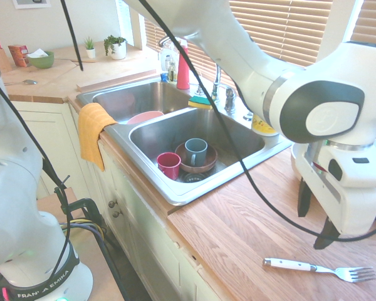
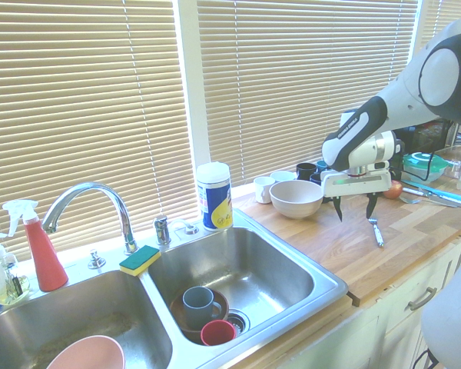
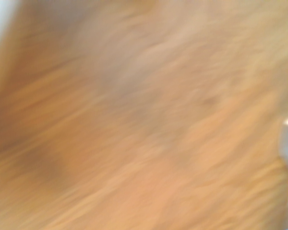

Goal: Put the fork into the sink

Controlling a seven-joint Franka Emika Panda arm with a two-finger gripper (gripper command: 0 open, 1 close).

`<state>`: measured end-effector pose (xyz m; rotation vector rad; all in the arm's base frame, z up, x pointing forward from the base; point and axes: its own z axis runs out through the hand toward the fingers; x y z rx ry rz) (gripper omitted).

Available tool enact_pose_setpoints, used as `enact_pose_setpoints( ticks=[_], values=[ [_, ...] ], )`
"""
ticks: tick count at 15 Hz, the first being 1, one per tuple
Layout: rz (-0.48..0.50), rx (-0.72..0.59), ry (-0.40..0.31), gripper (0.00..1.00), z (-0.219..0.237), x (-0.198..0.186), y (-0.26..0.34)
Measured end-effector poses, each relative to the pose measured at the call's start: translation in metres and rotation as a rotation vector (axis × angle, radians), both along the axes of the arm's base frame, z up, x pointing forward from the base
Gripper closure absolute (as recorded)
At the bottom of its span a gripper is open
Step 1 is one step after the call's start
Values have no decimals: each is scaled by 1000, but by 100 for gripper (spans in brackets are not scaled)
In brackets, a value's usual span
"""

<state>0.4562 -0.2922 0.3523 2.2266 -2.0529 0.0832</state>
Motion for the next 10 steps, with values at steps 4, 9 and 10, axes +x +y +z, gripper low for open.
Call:
enact_pose_setpoints(
  ticks=[4,9,10],
  values=[
    [-63,15,-13,0,1,-11,-17],
    [-97,57,-32,0,-21,-28,-18],
    [-95,60,-30,0,-26,-32,-15]
  ],
)
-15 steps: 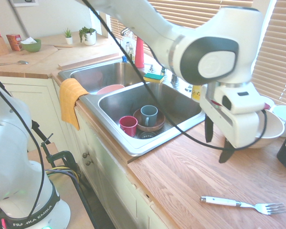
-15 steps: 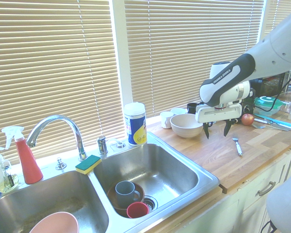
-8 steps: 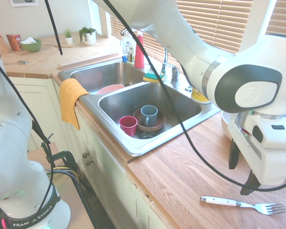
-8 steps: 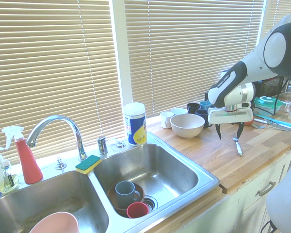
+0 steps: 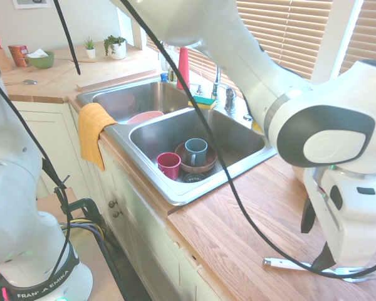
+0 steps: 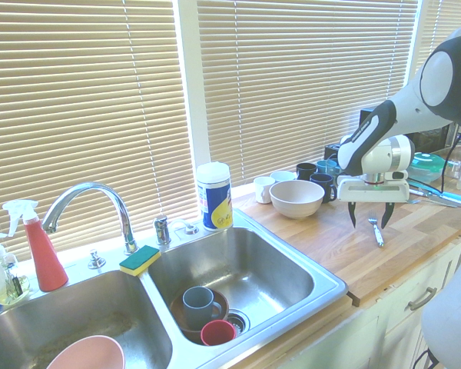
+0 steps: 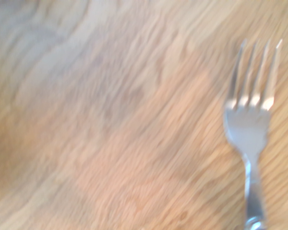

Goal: Put the fork into the sink

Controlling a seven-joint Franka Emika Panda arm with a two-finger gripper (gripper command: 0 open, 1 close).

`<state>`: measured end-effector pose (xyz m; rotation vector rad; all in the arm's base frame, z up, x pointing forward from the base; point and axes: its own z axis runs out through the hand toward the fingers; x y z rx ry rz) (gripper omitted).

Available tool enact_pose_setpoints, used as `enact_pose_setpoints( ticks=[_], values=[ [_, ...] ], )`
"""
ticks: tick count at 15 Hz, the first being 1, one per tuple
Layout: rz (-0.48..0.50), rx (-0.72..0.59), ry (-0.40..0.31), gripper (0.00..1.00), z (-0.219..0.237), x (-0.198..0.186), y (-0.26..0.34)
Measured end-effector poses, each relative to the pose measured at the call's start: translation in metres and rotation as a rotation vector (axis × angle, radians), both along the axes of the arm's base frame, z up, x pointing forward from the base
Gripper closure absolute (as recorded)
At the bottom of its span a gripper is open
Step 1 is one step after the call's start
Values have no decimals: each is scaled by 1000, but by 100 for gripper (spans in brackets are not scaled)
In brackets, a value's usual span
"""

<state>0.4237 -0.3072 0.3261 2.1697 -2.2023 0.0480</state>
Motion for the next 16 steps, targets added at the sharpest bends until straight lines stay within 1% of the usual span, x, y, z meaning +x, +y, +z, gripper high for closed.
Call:
enact_pose_setpoints(
  ticks=[1,8,13,16],
  values=[
    [2,4,1,100,-5,-4,3],
    [-6,17,-17,100,-9,-17,3],
    [-4,27,-117,100,-9,-28,-8],
    [-4,32,-124,100,-9,-30,-11]
  ],
)
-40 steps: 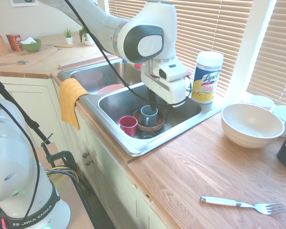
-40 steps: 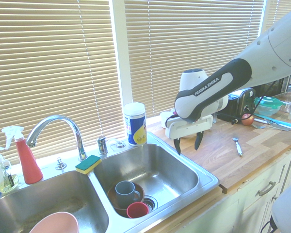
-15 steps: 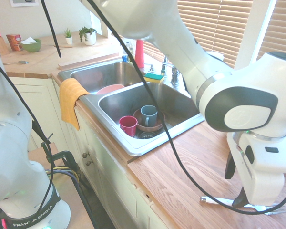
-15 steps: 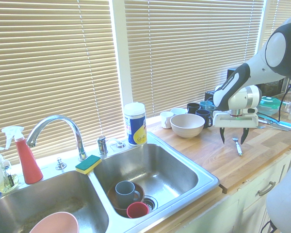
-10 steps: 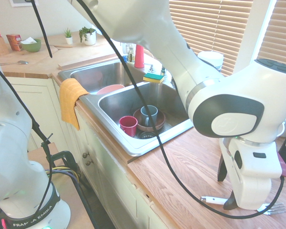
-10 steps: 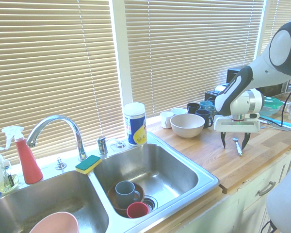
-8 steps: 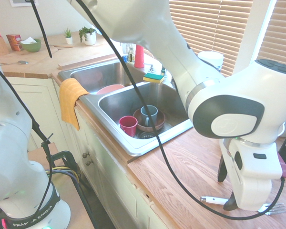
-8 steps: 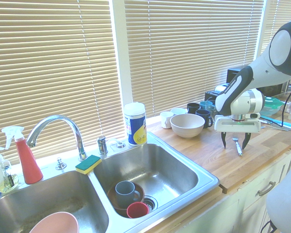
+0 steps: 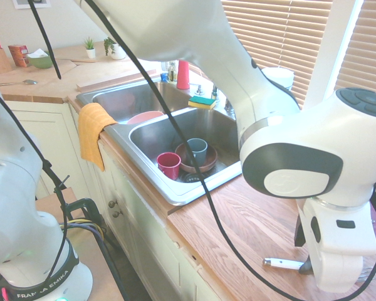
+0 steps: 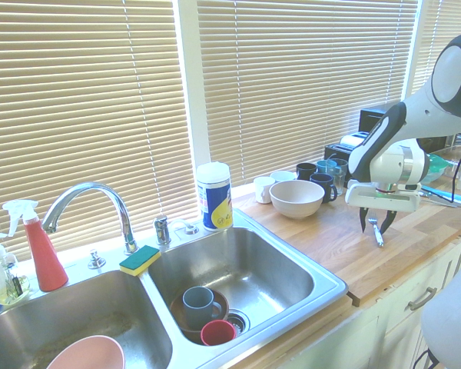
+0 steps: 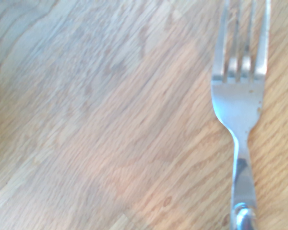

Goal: Put the fork into the sink

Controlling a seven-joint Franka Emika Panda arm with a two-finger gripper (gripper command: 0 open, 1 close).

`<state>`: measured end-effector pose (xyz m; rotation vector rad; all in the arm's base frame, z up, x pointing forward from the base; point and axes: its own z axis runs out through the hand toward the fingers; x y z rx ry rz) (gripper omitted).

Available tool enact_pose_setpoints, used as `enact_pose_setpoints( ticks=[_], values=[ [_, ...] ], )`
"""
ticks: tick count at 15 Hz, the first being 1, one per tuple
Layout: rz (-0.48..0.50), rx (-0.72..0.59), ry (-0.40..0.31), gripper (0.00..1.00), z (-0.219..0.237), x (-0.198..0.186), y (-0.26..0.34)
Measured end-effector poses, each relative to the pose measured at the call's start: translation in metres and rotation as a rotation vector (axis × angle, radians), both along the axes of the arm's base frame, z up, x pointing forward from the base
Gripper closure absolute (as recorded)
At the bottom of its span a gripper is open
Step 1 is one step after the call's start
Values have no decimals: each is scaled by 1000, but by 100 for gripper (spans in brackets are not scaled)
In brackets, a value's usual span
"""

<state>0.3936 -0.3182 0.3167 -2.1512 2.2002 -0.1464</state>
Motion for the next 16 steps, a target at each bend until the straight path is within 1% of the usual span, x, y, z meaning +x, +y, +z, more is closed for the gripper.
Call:
enact_pose_setpoints(
  ticks=[6,11,14,16],
  values=[
    [-2,1,4,100,-1,-4,-3],
    [12,-1,6,100,-1,-7,-1],
    [36,-24,9,100,3,-6,-2],
    [50,-50,-28,100,24,0,-3]
  ],
)
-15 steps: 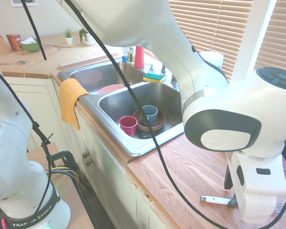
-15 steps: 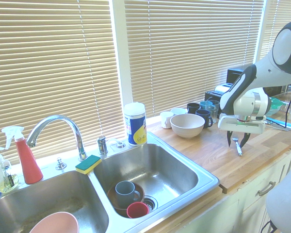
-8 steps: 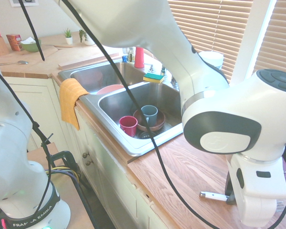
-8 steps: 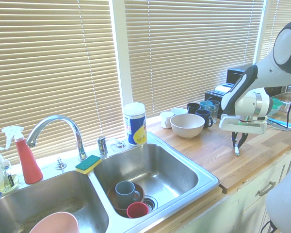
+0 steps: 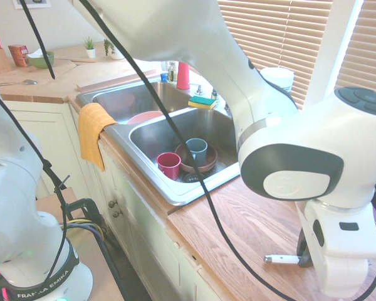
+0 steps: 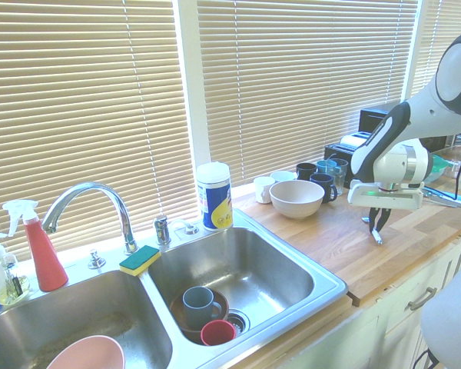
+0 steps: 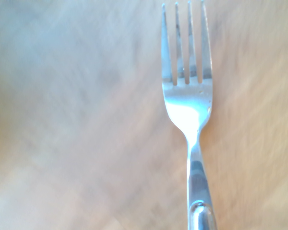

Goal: Put the fork into the sink

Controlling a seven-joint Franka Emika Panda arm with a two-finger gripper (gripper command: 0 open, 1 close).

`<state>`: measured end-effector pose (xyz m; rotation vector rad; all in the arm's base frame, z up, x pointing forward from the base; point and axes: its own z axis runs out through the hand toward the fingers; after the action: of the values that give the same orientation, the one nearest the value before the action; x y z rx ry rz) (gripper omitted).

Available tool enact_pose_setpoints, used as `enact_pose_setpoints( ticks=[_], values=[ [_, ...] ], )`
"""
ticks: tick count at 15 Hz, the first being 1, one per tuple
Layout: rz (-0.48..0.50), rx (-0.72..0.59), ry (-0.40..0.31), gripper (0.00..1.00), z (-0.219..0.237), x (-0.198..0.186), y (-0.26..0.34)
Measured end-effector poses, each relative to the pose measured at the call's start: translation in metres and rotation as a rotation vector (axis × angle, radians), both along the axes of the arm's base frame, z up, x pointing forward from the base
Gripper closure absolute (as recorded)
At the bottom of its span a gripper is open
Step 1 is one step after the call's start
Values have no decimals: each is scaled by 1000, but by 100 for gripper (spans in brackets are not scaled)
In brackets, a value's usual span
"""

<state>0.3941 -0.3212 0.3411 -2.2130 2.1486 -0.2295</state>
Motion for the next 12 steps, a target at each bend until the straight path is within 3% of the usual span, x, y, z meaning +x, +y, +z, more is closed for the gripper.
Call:
enact_pose_setpoints(
  ticks=[4,8,12],
  values=[
    [72,-31,-93,100,78,15,25],
    [353,-89,-121,100,145,55,153],
    [651,-119,-86,100,120,67,305]
  ],
)
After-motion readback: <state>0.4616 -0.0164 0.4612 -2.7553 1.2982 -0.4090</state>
